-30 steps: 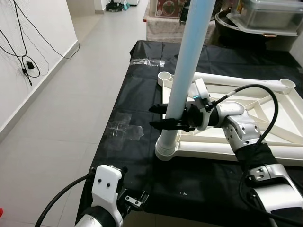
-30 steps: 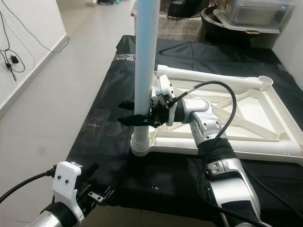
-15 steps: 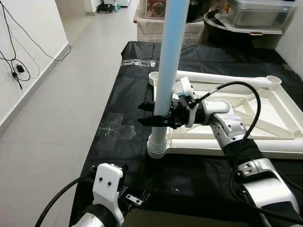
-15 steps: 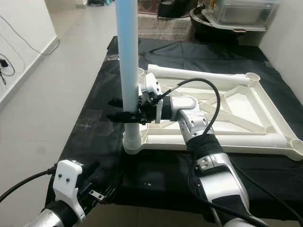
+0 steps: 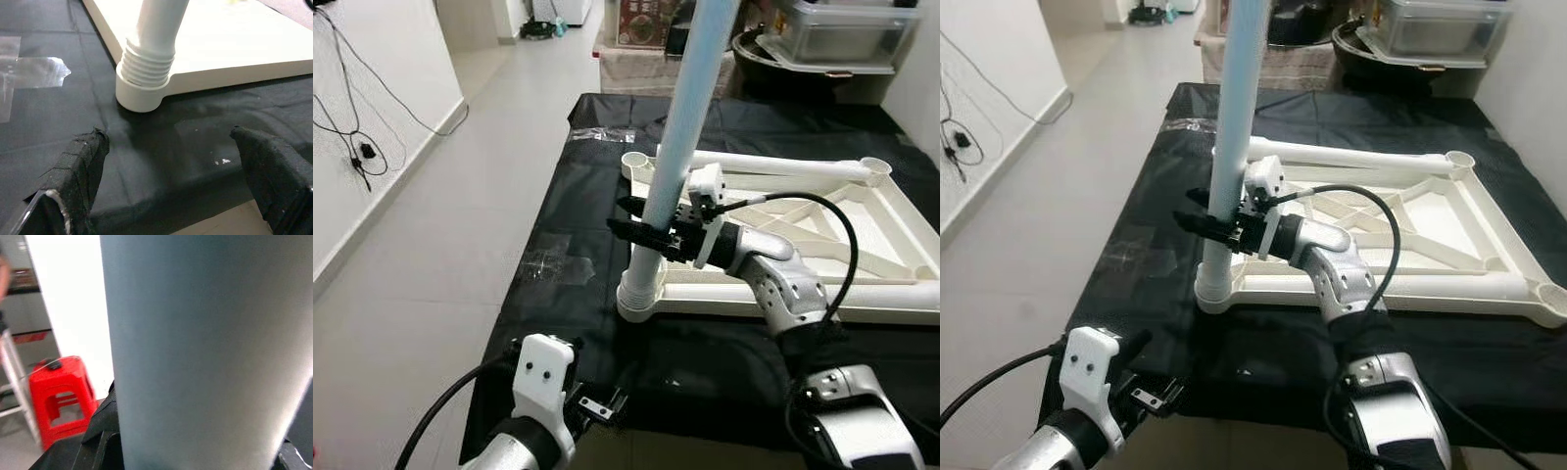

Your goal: Building children table

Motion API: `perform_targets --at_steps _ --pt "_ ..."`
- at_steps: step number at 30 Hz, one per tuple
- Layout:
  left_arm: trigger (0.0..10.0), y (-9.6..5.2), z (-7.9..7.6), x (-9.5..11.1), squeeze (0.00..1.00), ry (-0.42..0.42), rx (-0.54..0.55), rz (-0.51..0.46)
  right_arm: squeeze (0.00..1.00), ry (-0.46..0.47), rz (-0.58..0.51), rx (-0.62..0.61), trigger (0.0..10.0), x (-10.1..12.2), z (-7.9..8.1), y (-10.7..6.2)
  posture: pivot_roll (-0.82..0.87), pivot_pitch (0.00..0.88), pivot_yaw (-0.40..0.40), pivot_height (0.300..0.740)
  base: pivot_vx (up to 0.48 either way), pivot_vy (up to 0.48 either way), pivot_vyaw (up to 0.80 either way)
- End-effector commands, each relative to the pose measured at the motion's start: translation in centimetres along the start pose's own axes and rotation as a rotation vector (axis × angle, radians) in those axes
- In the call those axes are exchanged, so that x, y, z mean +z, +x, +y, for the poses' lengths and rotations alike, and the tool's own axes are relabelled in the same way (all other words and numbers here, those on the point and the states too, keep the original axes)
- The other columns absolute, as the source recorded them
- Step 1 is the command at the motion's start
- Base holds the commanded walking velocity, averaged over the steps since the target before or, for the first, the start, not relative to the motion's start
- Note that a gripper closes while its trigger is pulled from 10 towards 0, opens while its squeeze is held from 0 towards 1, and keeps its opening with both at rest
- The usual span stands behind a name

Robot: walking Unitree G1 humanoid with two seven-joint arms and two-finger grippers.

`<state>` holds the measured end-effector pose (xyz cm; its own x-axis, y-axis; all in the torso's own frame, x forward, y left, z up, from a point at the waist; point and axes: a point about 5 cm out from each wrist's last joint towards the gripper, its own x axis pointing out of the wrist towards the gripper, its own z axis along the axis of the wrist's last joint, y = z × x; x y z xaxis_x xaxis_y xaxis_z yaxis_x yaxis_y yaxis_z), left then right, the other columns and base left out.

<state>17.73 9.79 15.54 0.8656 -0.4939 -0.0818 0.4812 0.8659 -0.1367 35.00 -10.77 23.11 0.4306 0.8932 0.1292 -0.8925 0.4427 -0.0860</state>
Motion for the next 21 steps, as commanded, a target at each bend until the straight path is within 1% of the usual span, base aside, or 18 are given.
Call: perform_targets --at_steps 1,3,5,9,11,15,17,19,20,21 --pt "10.0 -0.1 0.3 -0.3 0.0 0.014 0.007 0.012 0.0 0.054 0.114 -0.09 10.0 -2.9 -0.1 -0.7 0.16 0.16 -0.041 0.74 0.0 0.0 0.0" --pt "10.0 0.1 0.5 -0.2 0.0 0.02 0.009 0.008 0.0 0.033 0.106 -0.127 10.0 -2.6 0.3 -0.4 0.15 0.155 -0.039 0.74 0.0 0.0 0.0" --pt "10.0 0.1 0.5 -0.2 0.0 0.02 0.009 0.008 0.0 0.033 0.106 -0.127 10.0 -2.6 0.3 -0.4 0.15 0.155 -0.039 0.74 0.0 0.0 0.0" --pt "10.0 0.3 0.7 -0.1 0.0 0.028 0.011 0.003 0.0 0.023 0.116 -0.173 10.0 -2.5 0.8 0.1 0.15 0.15 -0.038 0.74 0.0 0.0 0.0" --pt "10.0 0.4 0.9 0.0 0.0 0.036 0.016 -0.004 0.0 -0.003 0.145 -0.229 10.0 -2.6 1.3 0.3 0.15 0.149 -0.042 0.74 0.0 0.0 0.0" --pt "10.0 0.6 1.0 0.0 0.0 0.039 0.017 -0.008 0.0 -0.02 0.174 -0.271 10.0 -2.8 1.5 0.5 0.15 0.147 -0.041 0.74 0.0 0.0 0.0" --pt "10.0 0.7 1.1 0.0 0.0 0.042 0.017 -0.011 0.0 -0.035 0.196 -0.322 10.0 -2.8 1.6 0.6 0.15 0.144 -0.042 0.74 0.0 0.0 0.0" --pt "10.0 0.8 1.1 0.0 0.0 0.042 0.017 -0.013 0.0 -0.038 0.205 -0.343 10.0 -2.8 1.7 0.7 0.15 0.144 -0.042 0.74 0.0 0.0 0.0" --pt "10.0 0.8 1.2 0.1 0.0 0.044 0.018 -0.014 0.0 -0.047 0.226 -0.386 10.0 -3.0 1.7 0.7 0.14 0.142 -0.042 0.74 0.0 0.0 0.0" --pt "10.0 0.8 1.2 0.1 0.0 0.044 0.018 -0.014 0.0 -0.047 0.226 -0.386 10.0 -3.0 1.7 0.7 0.14 0.142 -0.042 0.74 0.0 0.0 0.0"
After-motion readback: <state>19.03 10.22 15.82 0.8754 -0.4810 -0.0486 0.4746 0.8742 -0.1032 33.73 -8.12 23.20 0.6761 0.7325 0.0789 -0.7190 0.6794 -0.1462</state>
